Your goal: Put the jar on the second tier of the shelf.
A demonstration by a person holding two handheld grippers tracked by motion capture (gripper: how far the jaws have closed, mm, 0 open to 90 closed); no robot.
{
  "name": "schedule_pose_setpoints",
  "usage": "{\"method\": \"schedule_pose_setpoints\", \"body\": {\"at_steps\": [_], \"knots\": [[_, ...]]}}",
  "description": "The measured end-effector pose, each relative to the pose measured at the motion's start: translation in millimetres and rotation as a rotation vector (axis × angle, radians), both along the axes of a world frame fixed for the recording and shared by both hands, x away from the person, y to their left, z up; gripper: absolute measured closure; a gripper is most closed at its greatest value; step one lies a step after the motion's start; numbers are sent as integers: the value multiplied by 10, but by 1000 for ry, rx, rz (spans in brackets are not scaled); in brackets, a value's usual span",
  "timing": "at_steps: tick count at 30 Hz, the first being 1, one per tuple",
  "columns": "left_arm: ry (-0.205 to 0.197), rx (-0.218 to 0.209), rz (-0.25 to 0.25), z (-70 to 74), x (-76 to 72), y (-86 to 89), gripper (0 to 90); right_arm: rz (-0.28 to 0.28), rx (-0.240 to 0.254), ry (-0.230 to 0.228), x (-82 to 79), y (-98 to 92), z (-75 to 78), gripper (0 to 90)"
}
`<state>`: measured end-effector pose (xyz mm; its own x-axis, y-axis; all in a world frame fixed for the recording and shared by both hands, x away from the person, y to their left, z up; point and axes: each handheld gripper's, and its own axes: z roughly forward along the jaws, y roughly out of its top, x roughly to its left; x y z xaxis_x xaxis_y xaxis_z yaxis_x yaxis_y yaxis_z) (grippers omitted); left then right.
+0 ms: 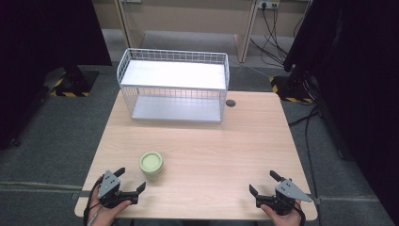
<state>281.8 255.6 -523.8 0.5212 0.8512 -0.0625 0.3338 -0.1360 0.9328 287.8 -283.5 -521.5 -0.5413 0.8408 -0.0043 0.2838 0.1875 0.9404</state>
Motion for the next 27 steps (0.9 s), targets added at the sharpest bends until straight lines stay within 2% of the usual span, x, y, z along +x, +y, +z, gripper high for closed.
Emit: {"method": "schedule_pose_setpoints", "body": {"at_steps": [2,7,11,13,21,27], "knots": [[-11,5,-2,34,-6,-18,2,0,-1,-1,-1,1,0,15],[-5,-23,-17,113,20,-37,2,0,-6,-1,0,5,0,15],[-26,-44,-17,180,51,-60,1,0,-9,3,4,8,0,15],[-29,-41,-20,202,76,-86,2,0,-10,3,4,9,0,15],[1,-5,-38,242,265,-178,2,2,-10,2,4,9,0,15],[39,3,-53,172,413,-263,2,3,-10,1,3,9,0,15]]}}
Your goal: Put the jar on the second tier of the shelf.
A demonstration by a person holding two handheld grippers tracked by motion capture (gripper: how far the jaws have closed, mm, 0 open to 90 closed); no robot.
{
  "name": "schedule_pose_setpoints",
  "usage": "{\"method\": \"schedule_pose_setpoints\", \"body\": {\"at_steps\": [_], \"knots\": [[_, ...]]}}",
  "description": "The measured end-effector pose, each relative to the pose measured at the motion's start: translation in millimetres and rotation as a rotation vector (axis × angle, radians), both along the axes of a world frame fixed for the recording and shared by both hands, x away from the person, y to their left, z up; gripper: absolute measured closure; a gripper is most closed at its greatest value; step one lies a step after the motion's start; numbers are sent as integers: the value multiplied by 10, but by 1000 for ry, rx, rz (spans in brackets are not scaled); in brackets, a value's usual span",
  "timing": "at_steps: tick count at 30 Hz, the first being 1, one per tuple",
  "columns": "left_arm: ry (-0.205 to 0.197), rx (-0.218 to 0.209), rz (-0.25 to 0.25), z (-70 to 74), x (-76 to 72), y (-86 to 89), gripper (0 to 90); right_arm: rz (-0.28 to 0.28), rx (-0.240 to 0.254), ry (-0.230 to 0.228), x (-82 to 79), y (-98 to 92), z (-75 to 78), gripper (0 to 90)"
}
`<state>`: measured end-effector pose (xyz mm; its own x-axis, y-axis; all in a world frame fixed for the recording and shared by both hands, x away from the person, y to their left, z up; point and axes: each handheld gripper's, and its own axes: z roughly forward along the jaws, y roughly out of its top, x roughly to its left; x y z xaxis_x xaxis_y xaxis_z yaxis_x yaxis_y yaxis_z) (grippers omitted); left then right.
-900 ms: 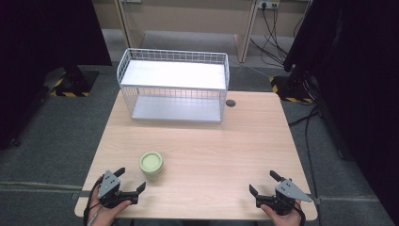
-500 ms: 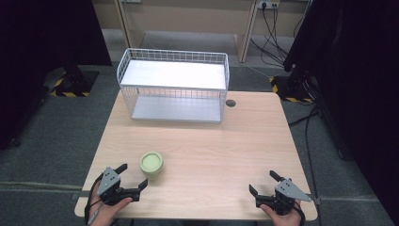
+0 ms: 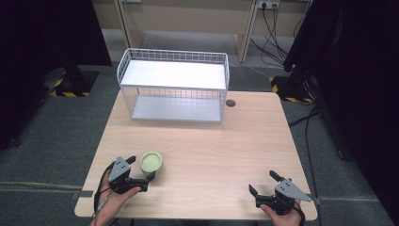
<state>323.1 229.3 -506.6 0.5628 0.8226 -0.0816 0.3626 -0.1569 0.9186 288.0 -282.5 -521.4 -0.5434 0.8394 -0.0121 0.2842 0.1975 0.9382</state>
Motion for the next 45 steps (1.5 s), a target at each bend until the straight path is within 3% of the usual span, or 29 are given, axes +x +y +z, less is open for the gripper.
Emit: {"method": "schedule_pose_setpoints", "body": {"at_steps": [11,18,29,45], "knots": [[26,29,-19,-39,135,-108,1,1,0,1,1,0,0,15],[47,38,-7,-100,196,-146,2,1,1,1,1,0,0,15],[29,53,-8,-110,255,-198,101,1,0,-1,-1,0,0,15],[7,34,10,-112,242,-194,111,3,2,-1,-1,-1,0,15]]}}
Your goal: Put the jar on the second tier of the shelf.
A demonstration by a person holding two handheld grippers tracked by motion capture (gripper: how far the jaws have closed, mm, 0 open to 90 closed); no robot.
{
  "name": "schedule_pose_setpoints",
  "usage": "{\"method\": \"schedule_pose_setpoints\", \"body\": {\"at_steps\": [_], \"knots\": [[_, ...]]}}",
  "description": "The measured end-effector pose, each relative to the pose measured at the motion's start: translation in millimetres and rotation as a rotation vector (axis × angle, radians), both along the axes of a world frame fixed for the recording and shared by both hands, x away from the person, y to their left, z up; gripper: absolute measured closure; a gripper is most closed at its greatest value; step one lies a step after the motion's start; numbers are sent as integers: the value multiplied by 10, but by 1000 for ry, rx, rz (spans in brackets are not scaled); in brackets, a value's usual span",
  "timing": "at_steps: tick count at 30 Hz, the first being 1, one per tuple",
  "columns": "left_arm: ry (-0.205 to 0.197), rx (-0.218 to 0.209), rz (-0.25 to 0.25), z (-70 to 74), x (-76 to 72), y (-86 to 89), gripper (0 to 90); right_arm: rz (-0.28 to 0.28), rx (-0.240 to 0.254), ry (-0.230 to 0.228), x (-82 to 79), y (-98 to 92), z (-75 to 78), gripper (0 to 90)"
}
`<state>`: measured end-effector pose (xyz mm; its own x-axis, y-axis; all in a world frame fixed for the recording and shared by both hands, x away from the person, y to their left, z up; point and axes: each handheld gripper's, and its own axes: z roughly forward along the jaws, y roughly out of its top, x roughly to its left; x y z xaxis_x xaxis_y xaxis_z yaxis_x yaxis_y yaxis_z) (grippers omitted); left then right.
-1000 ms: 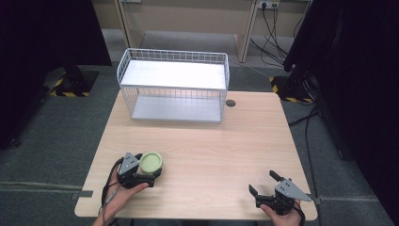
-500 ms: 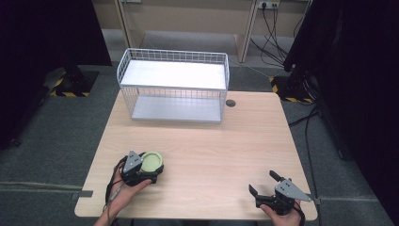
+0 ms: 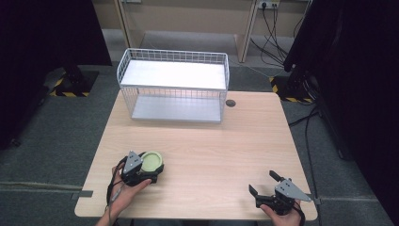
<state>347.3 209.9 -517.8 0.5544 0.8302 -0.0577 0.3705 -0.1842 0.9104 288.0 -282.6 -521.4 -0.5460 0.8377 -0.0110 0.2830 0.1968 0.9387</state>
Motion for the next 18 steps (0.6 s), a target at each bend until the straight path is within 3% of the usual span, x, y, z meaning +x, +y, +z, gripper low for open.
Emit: {"method": "schedule_pose_setpoints", "body": {"at_steps": [8,18], "knots": [[-50,-23,3,131,-37,-4,111,0,0,0,0,0,0,15],[-122,-65,17,398,-44,14,111,0,0,0,0,1,0,15]]}}
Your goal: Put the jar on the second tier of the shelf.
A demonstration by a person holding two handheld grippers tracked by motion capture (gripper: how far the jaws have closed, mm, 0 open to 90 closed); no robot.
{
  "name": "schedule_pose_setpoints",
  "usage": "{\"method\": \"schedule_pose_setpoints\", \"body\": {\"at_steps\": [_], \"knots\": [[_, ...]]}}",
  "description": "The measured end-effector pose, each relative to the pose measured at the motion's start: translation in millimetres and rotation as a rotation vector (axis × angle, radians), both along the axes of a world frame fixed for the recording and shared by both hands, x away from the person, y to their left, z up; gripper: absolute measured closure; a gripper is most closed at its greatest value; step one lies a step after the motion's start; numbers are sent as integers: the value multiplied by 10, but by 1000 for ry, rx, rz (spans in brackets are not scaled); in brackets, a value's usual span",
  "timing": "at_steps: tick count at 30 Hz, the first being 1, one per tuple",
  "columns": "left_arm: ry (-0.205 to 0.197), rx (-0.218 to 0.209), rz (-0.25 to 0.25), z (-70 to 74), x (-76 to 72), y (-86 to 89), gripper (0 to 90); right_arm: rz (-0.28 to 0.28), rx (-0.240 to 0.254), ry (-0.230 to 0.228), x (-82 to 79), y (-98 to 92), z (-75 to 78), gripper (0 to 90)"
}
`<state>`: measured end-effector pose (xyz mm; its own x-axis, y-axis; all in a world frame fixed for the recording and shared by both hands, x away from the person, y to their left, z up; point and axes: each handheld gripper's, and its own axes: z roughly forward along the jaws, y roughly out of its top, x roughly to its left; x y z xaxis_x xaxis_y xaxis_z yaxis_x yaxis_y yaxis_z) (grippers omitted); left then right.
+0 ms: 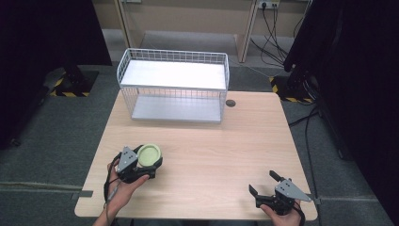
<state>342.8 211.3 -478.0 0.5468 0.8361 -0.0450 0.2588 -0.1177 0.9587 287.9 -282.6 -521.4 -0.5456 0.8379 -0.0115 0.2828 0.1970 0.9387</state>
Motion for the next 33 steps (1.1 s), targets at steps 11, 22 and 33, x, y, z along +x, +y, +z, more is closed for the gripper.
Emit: {"method": "schedule_pose_setpoints", "body": {"at_steps": [11,22,33], "knots": [[-62,-30,19,301,68,1,111,0,0,0,-1,1,0,15],[-100,-43,45,516,154,17,111,0,1,0,0,-2,0,15],[-128,-47,60,695,226,15,112,-1,4,0,0,-3,0,15]]}}
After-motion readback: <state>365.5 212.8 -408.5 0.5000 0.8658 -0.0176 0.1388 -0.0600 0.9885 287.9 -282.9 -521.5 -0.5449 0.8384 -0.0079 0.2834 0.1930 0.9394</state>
